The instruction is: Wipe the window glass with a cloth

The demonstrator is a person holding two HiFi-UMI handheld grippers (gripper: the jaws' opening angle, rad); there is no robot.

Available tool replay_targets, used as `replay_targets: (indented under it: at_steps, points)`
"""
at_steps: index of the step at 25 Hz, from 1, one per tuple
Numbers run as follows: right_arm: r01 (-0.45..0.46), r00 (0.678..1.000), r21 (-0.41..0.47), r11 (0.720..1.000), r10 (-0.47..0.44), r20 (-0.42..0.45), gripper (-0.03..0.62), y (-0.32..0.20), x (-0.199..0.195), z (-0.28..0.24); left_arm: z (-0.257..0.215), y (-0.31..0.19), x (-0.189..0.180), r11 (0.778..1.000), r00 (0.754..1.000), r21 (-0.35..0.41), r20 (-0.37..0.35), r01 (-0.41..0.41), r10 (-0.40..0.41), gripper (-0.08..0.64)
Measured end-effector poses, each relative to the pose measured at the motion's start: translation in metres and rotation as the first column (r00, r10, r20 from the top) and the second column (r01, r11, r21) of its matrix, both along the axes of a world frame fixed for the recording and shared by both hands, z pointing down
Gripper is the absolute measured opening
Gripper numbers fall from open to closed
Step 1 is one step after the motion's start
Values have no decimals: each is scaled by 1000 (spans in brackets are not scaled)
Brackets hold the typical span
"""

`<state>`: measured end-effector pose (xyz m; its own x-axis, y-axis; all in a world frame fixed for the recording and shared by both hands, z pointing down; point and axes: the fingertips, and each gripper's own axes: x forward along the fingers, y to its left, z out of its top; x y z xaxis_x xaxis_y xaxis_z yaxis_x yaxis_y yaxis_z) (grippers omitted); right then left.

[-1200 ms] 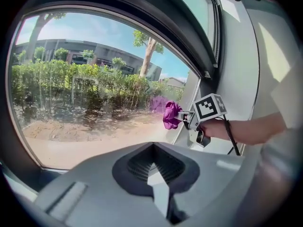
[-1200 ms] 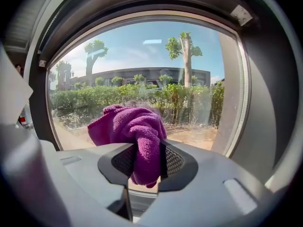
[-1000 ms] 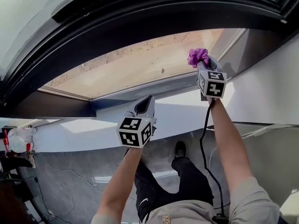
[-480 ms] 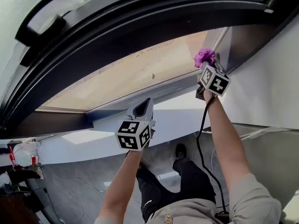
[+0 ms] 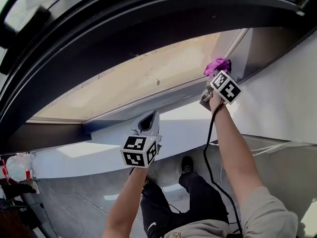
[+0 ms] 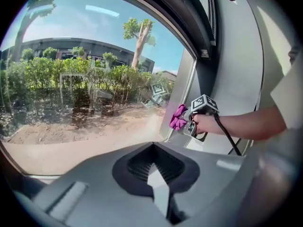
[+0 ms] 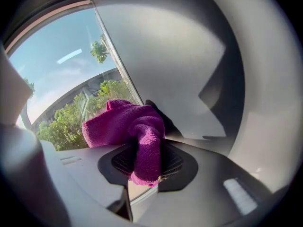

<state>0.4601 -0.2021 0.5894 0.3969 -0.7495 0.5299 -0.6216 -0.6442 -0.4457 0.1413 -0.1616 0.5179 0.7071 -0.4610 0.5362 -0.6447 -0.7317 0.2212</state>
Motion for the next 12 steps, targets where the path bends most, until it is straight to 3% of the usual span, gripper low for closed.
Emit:
replay_targets:
  at_steps: [5,8,12]
  points:
    - [93,982,-93,991,-106,-153,122,-6,-10,21,49,1,-30,998,998,-51,-36,47,-49,0]
    - [175,939,-121,977,-203,-278,120,-13,-32,19,63,-10,-56,996,996,-53,-56,73,-76,0]
    - [309,872,-117,944,-330,-362,121,-25,-90,4,71,-23,-99,989,987,-54,-69,139,-142,0]
